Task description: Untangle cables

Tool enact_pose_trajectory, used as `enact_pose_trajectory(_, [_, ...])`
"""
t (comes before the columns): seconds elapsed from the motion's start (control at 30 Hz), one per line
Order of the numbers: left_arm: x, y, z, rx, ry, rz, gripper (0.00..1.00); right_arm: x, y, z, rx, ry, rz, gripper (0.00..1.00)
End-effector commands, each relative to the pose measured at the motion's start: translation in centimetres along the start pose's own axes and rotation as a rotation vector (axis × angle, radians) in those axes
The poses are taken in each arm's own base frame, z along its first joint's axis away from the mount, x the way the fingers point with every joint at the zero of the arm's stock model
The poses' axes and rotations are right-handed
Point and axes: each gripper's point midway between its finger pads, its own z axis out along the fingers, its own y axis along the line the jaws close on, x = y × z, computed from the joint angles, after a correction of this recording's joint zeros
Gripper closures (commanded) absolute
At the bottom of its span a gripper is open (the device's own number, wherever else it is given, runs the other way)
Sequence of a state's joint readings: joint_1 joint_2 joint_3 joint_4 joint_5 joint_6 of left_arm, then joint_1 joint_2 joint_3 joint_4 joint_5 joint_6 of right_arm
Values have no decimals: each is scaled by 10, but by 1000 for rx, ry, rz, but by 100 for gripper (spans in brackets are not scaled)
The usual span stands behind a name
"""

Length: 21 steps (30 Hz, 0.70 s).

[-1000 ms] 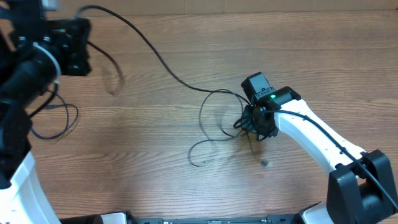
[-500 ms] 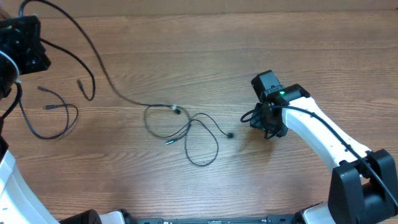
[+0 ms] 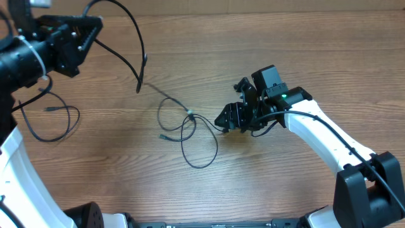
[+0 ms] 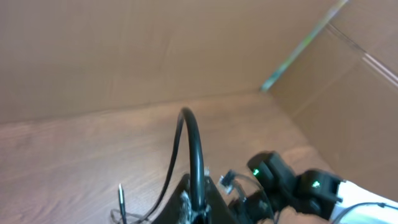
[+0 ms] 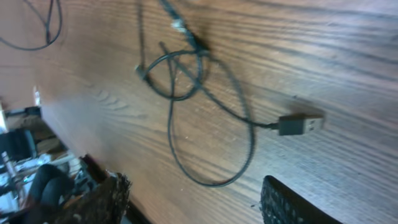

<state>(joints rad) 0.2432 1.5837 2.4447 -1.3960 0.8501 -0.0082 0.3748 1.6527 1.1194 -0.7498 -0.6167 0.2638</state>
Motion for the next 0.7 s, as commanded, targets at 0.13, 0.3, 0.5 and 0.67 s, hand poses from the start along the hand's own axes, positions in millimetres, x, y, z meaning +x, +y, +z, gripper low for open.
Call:
enact_pose_trajectory(0.13, [35,74,47,-304,206,-14,96,8,-1,0,4,30,-10,36])
enact_pose_trajectory(0.3, [58,104,81,-346,325,-53,96,11,-10,0,53,36,5,37])
enact_pose_trajectory(0.5, [91,142,121,-405,464,-109,91,14,-12,0,60,46,13,38])
enact_pose_trajectory(0.67, [127,159,160,-394,593,-153,86,14,-12,0,60,46,13,39])
